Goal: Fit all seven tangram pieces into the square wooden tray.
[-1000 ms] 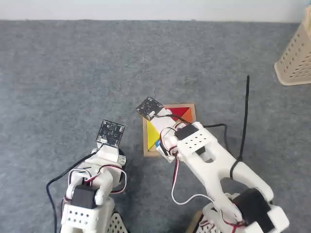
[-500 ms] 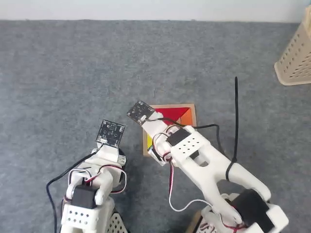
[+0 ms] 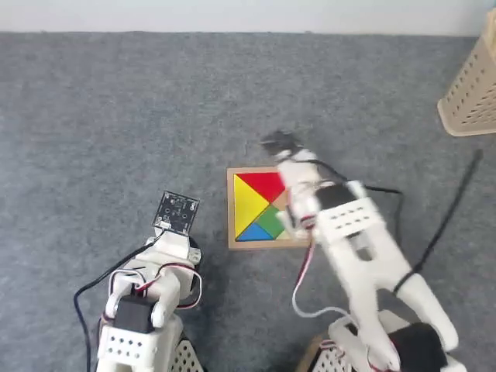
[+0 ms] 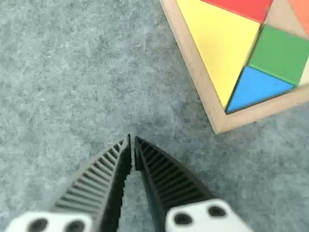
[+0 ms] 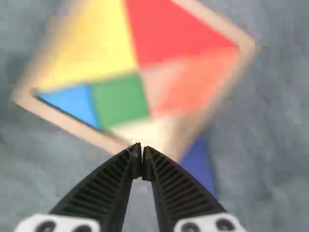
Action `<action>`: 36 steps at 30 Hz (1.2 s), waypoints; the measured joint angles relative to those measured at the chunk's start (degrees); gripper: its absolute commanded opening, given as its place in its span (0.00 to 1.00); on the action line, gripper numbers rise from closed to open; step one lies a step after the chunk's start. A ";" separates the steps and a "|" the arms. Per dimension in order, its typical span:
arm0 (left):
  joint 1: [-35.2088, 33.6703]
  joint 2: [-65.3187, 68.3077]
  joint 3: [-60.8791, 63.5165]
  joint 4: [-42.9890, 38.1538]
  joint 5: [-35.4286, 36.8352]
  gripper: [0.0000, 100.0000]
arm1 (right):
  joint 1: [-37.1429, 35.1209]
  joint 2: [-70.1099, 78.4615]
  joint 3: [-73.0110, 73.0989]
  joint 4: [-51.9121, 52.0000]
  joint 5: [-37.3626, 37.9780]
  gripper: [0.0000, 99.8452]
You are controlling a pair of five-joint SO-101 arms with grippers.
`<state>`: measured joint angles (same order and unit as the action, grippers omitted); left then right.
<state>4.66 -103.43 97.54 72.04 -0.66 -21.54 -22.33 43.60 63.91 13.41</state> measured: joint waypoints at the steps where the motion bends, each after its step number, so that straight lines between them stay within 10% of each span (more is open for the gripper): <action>1: 0.00 0.00 0.00 0.00 0.00 0.01 | 2.02 0.00 0.00 1.76 0.44 0.06; 8: 0.00 0.00 0.00 0.00 0.00 0.01 | 5.27 0.00 2.37 4.48 3.52 0.20; 36: 0.00 0.00 0.00 0.00 0.00 0.01 | 9.76 15.12 2.20 -3.34 13.80 0.19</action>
<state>4.66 -103.43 97.54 72.04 -0.66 -11.78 -7.21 45.80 60.57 27.21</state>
